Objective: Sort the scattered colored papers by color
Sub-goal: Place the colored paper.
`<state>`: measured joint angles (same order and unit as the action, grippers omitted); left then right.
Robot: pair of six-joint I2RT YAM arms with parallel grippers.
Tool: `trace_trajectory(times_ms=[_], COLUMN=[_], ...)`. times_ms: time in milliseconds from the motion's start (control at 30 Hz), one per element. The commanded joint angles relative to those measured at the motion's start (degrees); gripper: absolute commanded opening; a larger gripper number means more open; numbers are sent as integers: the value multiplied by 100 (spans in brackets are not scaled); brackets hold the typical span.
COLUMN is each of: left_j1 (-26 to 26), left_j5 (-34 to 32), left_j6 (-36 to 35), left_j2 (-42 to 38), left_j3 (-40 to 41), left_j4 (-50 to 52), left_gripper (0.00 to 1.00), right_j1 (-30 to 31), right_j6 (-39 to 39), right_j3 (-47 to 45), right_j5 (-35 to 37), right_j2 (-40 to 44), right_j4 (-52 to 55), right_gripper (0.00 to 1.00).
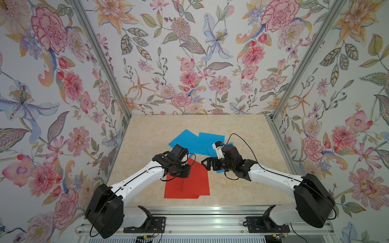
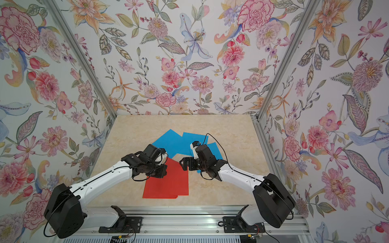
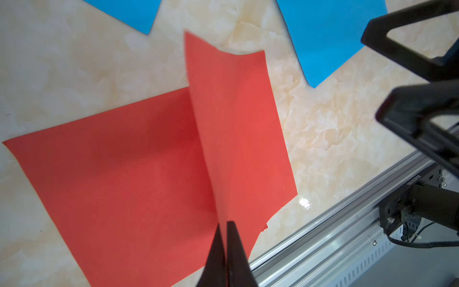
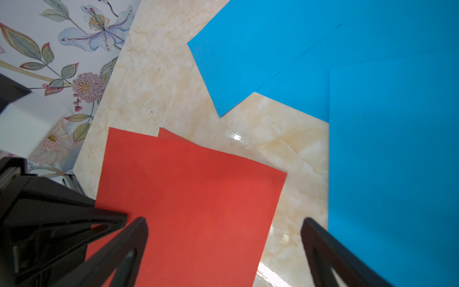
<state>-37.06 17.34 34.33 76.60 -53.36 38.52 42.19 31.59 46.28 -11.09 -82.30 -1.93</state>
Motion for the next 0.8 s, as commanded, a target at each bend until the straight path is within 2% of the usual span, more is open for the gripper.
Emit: trace_trajectory(times_ms=[0, 267, 767], left_j1=[-66, -55, 80], left_j5=[-221, -568, -752], left_j6=[-269, -307, -417], left_j2=[66, 74, 111], left_j3=[-196, -253, -296], left_j4=[504, 714, 919], left_gripper=[0, 0, 0], right_j1=[37, 245, 456], right_j6=[52, 205, 301], right_j3=[-94, -359, -411], right_j5=[36, 20, 4], right_j2=[-16, -26, -119], right_j4=[-146, -406, -593], right_gripper=[100, 100, 100])
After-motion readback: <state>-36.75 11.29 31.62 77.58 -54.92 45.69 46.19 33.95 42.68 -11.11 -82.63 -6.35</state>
